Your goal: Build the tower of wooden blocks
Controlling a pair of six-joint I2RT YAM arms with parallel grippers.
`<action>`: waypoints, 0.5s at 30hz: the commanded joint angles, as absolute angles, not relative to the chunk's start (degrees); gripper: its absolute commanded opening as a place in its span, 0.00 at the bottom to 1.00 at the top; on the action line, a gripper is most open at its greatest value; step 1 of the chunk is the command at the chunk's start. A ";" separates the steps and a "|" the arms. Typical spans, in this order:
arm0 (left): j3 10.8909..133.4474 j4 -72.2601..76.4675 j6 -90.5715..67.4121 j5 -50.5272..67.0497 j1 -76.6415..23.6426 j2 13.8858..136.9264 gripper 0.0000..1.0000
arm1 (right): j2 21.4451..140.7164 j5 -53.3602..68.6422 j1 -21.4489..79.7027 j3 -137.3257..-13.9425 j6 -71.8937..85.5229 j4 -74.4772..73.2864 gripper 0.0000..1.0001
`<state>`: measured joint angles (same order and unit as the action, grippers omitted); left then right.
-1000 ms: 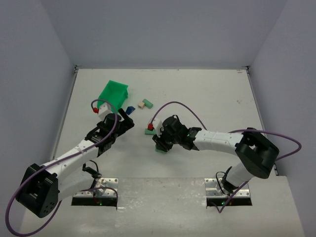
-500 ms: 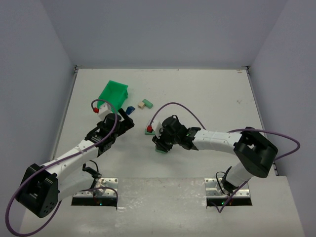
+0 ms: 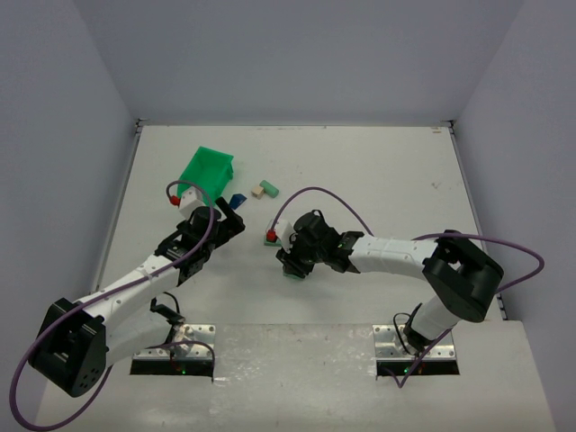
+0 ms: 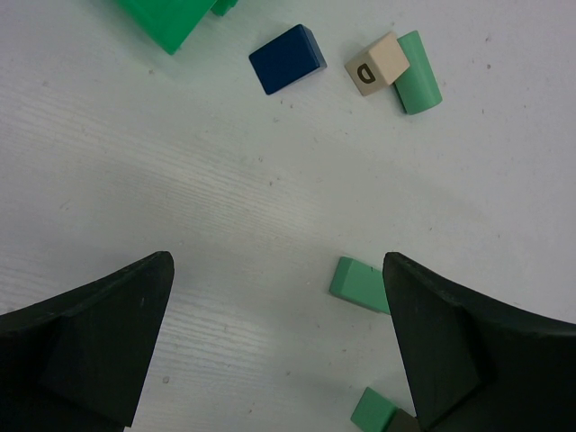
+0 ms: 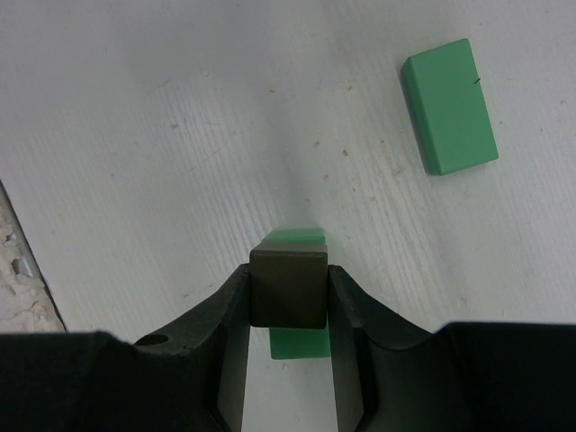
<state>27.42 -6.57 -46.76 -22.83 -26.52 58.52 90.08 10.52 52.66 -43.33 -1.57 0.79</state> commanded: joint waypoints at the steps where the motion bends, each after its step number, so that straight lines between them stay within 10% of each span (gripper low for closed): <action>1: 28.01 -3.75 -46.49 -22.36 -26.46 58.62 1.00 | 90.26 10.64 52.91 -45.26 -2.43 1.91 0.35; 15: 27.83 -3.64 -46.58 -22.09 -26.46 58.54 1.00 | 89.86 9.74 52.94 -44.51 -2.06 1.93 0.40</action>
<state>27.42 -6.51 -46.76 -22.65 -26.52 58.52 90.08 10.47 52.66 -43.33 -1.56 0.78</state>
